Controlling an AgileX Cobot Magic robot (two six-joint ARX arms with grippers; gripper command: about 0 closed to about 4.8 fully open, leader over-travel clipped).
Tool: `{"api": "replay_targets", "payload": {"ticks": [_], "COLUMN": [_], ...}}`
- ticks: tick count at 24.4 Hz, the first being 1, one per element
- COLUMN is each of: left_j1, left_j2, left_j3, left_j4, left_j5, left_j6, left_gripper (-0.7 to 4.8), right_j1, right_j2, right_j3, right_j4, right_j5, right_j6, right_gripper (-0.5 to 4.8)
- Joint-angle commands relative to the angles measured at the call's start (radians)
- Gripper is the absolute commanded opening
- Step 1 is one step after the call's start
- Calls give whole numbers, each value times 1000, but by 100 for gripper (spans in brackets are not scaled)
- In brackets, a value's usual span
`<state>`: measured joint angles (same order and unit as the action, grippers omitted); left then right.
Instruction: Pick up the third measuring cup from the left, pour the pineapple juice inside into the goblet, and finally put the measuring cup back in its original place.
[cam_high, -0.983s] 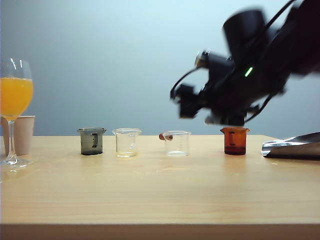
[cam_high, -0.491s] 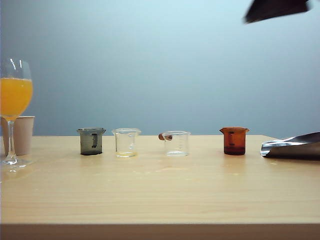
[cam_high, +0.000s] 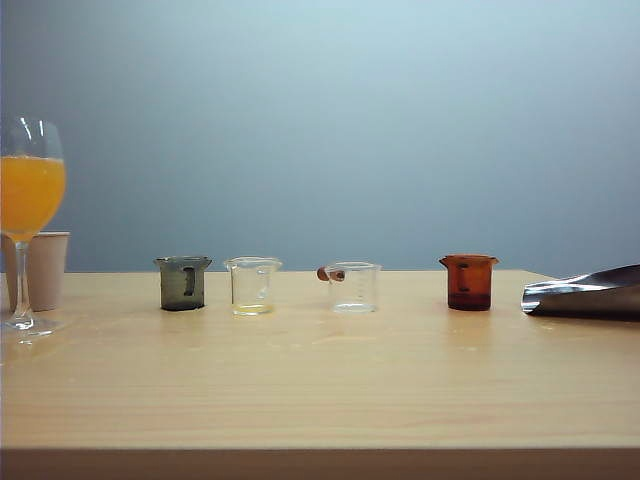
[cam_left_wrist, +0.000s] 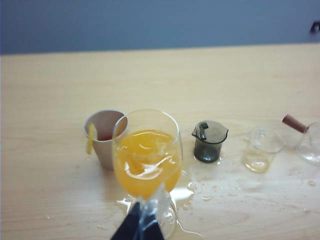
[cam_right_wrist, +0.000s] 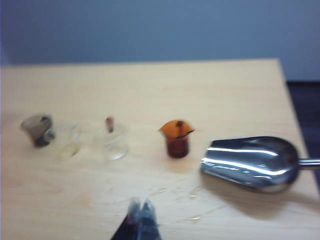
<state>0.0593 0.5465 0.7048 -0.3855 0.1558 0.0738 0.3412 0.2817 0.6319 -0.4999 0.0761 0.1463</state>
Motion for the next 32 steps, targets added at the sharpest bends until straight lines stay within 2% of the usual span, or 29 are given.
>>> {"api": "replay_targets", "payload": {"ticks": [1,5,9,11,15,17,24,29,32], "left_j1": [2,2,2,2,2,3,3,9,10], "left_j2": [-97,-258,-404,-533,-545,-545,-545,-545,-545], "left_j3": [-50,-140,-262,-385,-454,-531,-625,-688,-695], "left_j4": [6,7,37,24,-27,-37,-33,203,234], "left_j5": [2,2,2,2,3,3,3,3,2], "left_j6": [0,0,0,0,0,0,0,0,0], "left_gripper": [-3,-3,-4,-3,-3,-3,-3,-3,-3], "right_j1": [-6,-5,-3,-3,-4,-14,-67,-132,-158], "right_j2": [-107,-188,-172,-138,-93,-32,70,134,138], "right_j3": [-37,-87,-182,-310,-453,-566,-627,-629,-629], "right_j4": [-31,-6,108,278,525,678,687,700,716], "right_j5": [12,11,6,-1,0,47,-56,-79,-71], "right_j6": [11,11,-14,-15,-16,-20,-17,-16,-20], "right_gripper": [-6,-6,-6,-6,-6,-5,-5,-5,-2]}}
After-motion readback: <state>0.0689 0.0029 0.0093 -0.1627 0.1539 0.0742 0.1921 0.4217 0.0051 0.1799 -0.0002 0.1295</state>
